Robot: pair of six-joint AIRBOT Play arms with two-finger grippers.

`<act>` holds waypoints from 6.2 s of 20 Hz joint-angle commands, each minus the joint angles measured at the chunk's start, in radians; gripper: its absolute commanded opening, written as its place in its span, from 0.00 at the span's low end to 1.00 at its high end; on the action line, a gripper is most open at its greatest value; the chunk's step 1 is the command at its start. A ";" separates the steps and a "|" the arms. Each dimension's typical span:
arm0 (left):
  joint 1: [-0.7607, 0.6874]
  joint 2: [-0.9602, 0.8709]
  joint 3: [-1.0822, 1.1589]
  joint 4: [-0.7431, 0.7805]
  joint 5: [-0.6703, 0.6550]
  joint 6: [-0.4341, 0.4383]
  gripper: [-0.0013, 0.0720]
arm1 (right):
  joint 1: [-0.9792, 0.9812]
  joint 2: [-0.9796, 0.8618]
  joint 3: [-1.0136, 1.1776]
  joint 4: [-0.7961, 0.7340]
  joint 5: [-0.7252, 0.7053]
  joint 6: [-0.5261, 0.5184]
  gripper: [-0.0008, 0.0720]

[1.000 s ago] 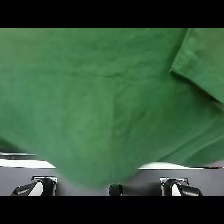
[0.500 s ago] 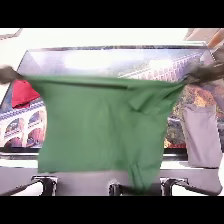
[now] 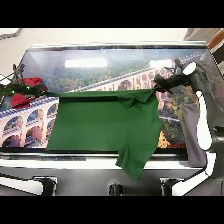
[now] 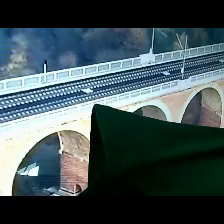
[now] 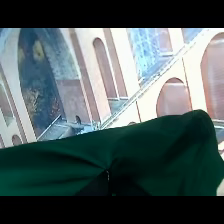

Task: Fold the shirts.

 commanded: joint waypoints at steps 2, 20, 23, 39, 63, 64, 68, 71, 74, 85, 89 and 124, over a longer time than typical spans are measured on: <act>0.033 -0.020 0.060 -0.016 -0.249 0.045 0.05 | 0.003 0.068 0.020 -0.150 0.274 -0.041 0.07; 0.083 -0.082 -0.105 0.081 -0.391 0.077 0.05 | 0.117 0.078 -0.262 -0.246 0.367 0.100 0.07; 0.089 -0.080 -0.104 0.014 -0.393 0.078 0.66 | 0.114 0.085 -0.261 -0.152 0.320 0.100 0.42; 0.288 0.276 -0.752 0.142 -0.276 0.115 0.64 | -0.097 0.712 -0.943 -0.179 0.304 -0.113 0.61; 0.222 0.275 -0.816 0.017 -0.212 0.114 0.06 | -0.097 0.855 -1.431 0.142 0.025 -0.176 0.72; 0.222 0.275 -0.816 0.017 -0.211 0.114 0.06 | -0.097 0.836 -1.439 0.167 0.008 -0.182 0.70; 0.222 0.275 -0.816 0.017 -0.210 0.116 0.06 | -0.097 0.766 -1.460 0.224 -0.050 -0.206 0.51; 0.222 0.275 -0.813 0.017 -0.210 0.118 0.05 | -0.097 0.748 -1.453 0.224 -0.024 -0.267 0.07; 0.222 0.286 -0.744 -0.034 -0.237 0.169 0.05 | -0.097 0.783 -1.358 0.222 0.035 -0.287 0.07; 0.078 0.055 -0.102 -0.181 -0.157 -0.012 0.05 | -0.097 0.404 -0.573 0.161 -0.057 -0.172 0.07; 0.011 -0.163 0.143 -0.182 -0.158 -0.065 0.05 | -0.097 0.237 -0.508 0.273 -0.171 -0.175 0.07; -0.196 -0.156 0.311 -0.210 -0.435 -0.014 0.11 | -0.101 0.133 -0.478 0.376 0.063 -0.283 0.07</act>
